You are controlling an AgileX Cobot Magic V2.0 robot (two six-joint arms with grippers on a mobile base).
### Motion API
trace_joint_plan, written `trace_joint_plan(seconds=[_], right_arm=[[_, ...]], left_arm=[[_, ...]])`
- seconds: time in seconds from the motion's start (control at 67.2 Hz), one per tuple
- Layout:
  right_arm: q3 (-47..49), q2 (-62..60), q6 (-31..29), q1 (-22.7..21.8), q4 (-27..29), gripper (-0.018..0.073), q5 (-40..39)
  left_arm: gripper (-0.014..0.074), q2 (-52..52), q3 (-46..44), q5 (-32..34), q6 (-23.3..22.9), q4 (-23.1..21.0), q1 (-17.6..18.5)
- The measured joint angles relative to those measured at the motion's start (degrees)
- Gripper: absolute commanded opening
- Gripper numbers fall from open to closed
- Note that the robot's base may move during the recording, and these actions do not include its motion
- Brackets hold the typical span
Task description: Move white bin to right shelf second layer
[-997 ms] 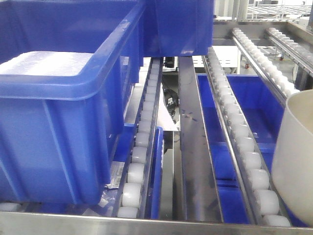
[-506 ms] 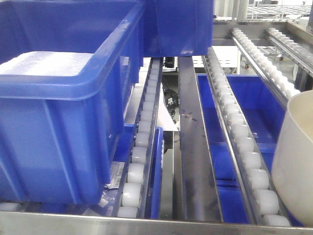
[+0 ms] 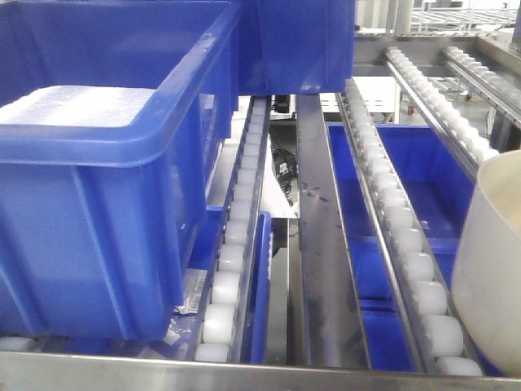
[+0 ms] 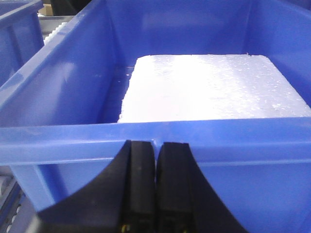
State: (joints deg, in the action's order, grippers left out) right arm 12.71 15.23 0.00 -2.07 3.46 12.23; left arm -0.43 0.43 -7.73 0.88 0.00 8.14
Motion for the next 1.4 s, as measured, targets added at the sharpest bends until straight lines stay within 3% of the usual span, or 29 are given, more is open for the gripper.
trace_joint_plan(seconds=[0.134,0.699,0.967,1.399], right_arm=[[-4.2,-6.0,0.0,0.0,0.0,0.0045,-4.5],[-5.8,-8.6,0.0,0.0,-0.2,0.0045,-4.3],[-13.9,-15.3,0.3,0.5,-0.5,0.0045,-7.9],[-14.4,-15.9,0.3,0.6,-0.5,0.0045,-7.3]], left_arm=[[0.0085,0.0,0.0,0.0,0.0,0.0,0.0],[0.0085,0.0,0.0,0.0,0.0,0.0,0.0],[0.0085,0.0,0.0,0.0,0.0,0.0,0.0],[0.0085,0.0,0.0,0.0,0.0,0.0,0.0]])
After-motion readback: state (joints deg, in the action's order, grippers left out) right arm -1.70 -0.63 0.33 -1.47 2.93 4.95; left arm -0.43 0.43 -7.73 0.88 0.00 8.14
